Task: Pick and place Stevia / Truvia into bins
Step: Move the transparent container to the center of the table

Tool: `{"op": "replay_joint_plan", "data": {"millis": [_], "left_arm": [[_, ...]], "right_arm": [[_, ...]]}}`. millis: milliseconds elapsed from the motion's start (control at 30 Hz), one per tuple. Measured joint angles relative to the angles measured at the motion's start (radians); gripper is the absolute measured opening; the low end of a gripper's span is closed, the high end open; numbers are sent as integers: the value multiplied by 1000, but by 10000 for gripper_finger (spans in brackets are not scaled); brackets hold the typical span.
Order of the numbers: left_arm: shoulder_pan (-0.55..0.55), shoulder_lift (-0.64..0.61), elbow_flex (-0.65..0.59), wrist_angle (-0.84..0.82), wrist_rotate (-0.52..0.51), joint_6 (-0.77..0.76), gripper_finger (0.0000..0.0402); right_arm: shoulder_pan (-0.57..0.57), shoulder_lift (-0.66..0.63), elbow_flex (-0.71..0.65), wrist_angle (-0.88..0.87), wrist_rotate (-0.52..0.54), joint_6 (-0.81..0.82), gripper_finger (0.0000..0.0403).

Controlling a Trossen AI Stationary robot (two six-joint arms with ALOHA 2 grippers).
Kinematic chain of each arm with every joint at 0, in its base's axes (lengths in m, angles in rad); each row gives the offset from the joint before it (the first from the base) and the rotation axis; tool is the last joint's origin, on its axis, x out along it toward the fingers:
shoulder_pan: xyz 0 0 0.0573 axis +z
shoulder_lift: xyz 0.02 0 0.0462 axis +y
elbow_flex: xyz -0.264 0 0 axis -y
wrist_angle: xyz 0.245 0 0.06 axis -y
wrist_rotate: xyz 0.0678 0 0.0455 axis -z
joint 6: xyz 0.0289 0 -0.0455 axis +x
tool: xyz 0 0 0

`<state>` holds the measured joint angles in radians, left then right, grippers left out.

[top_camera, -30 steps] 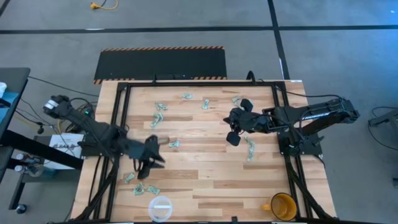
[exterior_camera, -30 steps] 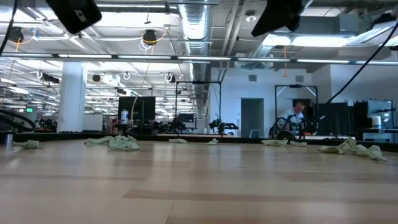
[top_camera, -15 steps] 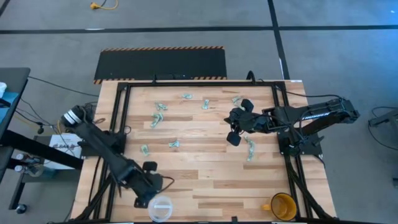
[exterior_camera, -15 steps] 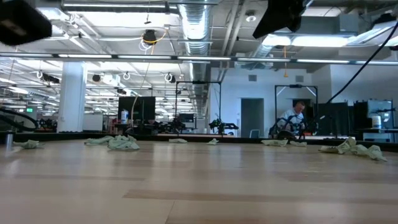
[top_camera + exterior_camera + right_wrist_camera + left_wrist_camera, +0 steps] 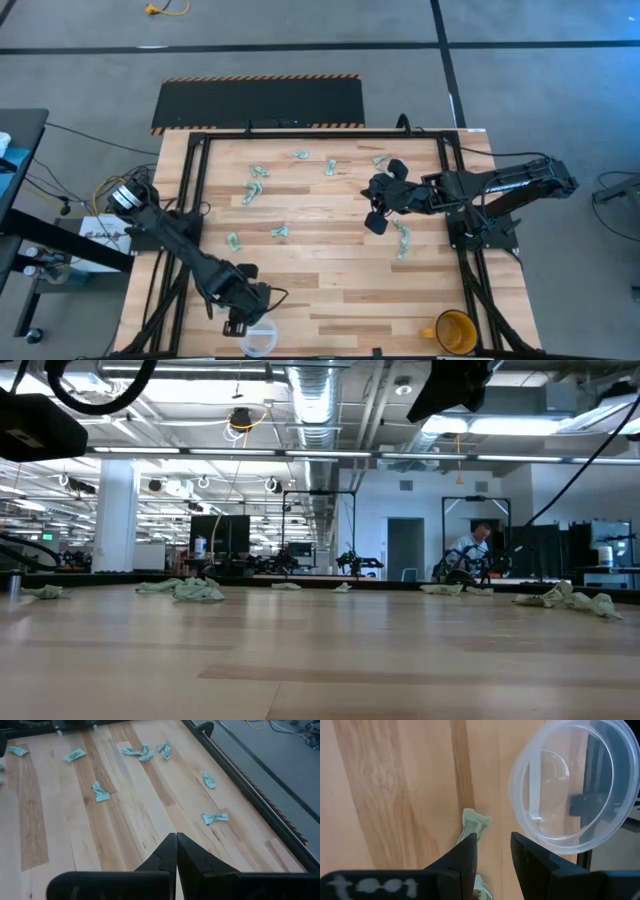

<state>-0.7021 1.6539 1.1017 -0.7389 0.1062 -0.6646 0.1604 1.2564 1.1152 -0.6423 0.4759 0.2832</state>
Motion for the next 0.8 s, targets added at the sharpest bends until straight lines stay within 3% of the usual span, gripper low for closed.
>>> {"op": "replay_joint_plan", "data": {"millis": [233, 467, 800], "left_arm": [[0, 0, 0, 106, 44, 30, 107], [0, 0, -1, 89, -41, 45, 107], [0, 0, -50, 165, 0, 36, 107]], "right_arm": [[0, 0, 0, -12, 0, 7, 0], [0, 0, 0, -12, 0, 13, 0], [0, 0, 0, -16, 0, 15, 0]]}}
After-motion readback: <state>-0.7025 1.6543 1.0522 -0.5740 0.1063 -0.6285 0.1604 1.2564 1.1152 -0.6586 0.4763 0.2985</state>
